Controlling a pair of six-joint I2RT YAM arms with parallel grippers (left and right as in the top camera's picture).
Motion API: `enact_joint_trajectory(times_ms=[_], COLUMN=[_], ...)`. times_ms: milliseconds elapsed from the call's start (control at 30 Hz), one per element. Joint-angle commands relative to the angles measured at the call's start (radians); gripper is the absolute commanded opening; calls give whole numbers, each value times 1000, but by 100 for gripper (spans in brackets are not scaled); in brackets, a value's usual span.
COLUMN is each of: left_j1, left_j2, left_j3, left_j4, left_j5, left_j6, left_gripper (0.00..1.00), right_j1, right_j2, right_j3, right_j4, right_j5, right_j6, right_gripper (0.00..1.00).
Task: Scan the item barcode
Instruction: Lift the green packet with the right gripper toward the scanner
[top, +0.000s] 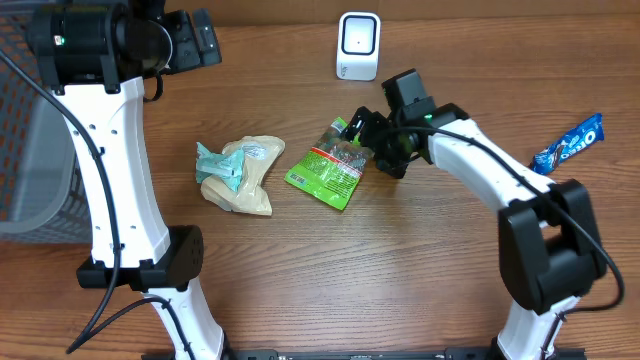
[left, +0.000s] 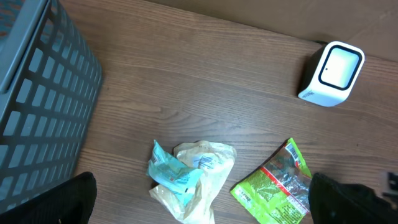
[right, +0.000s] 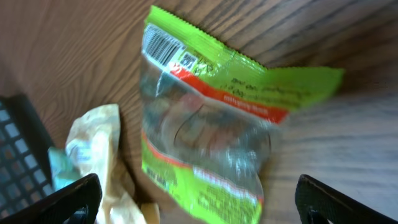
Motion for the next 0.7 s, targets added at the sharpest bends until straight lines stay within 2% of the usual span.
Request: enact_joint_trajectory(times_ms=[0, 100, 333, 367, 400, 433, 467, 500, 667], left_j1=[-13, -13, -13, -13, -13, -13, -13, -13, -13], left_j2=[-18, -18, -18, -18, -18, -18, -18, -18, -18], left_j3=[-2, -2, -2, -2, -2, -2, -2, -2, -2], left_j4=[1, 1, 1, 1, 1, 1, 1, 1, 1], left_j5=[-3, -3, -3, -3, -3, -3, -3, -3, -3], left_j6=[-6, -6, -6, -6, -6, -6, -6, -6, -6], left_gripper=[100, 100, 100, 100, 100, 100, 100, 100, 100], right_j1=[0, 2, 12, 13, 14, 14, 14, 13, -41], right_j2=[50, 96, 192, 198, 199, 199, 198, 196, 195], right_j3=[15, 15, 15, 15, 15, 15, 15, 15, 16], right_j4=[36, 95, 171, 170, 161, 142, 116, 90, 11], right_j5=[38, 21, -31, -35, -46, -55, -58, -62, -142], right_j6=[63, 63, 61, 56, 49, 27, -1, -31, -265], right_gripper=[98, 97, 81, 73, 61, 43, 15, 6, 4])
